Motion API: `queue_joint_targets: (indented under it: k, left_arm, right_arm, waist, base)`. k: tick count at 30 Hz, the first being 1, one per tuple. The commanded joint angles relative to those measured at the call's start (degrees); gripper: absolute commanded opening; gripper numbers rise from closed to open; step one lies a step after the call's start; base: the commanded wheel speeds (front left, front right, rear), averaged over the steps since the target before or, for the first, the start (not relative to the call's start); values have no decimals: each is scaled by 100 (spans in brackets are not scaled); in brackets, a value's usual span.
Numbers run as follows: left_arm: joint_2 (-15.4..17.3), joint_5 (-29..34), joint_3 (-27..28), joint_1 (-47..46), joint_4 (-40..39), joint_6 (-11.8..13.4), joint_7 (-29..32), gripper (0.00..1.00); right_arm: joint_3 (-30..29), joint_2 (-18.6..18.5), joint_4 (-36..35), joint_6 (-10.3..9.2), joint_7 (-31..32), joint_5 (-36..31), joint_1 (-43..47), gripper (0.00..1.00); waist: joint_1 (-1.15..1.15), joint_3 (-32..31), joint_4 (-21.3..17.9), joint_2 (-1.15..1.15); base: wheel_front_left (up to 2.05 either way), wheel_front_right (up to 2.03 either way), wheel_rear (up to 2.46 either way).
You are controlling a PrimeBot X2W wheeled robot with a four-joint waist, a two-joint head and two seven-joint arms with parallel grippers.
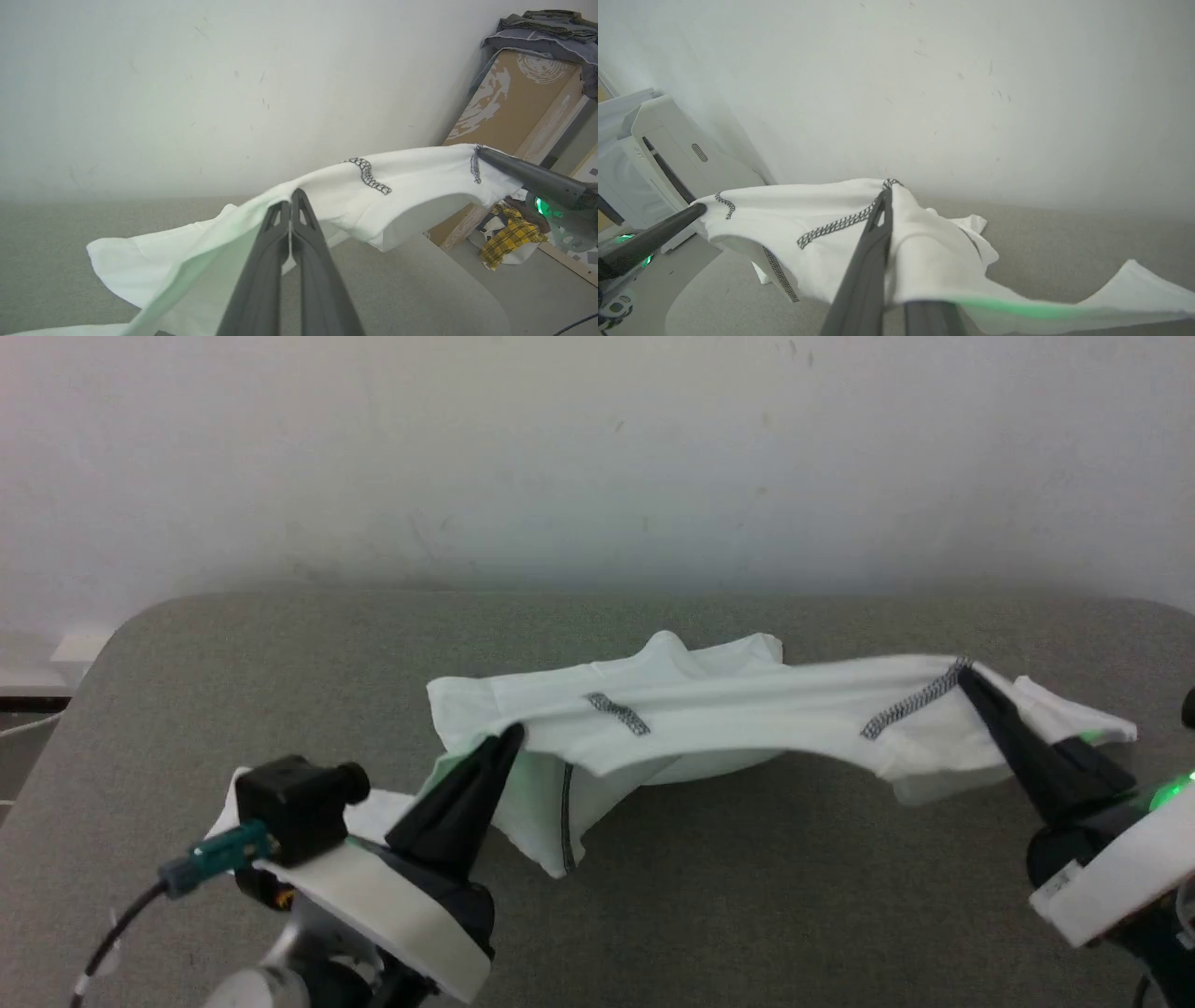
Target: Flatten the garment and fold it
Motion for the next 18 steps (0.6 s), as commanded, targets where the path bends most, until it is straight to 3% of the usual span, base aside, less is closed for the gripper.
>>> queue_joint_targets:
  k: [1, 6, 10, 18]
  left_arm:
    - [42, 13, 130, -222, -173, 59, 12, 0]
    - [25, -2, 492, -1005, -563, 98, -15, 0]
    - [59, 134, 704, -1770, -696, 82, -50, 0]
    - [101, 129, 1117, -3156, -600, 100, 20, 0]
  right_arm:
    - [-54, -77, -99, -5, 28, 102, -300, 0]
    - [46, -476, -262, -5, 133, 239, -1273, 0]
    - [123, -548, -264, -5, 67, 544, -2153, 0]
    - [345, -892, 423, -5, 29, 544, -3573, 0]
  waist:
    - [1, -36, -26, 0]
    - [1, -77, -33, 0]
    - [1, -80, -76, 0]
    - [1, 55, -180, 0]
  base:
    - [0, 0, 0]
    - [0, 0, 0]
    - [0, 0, 0]
    - [0, 0, 0]
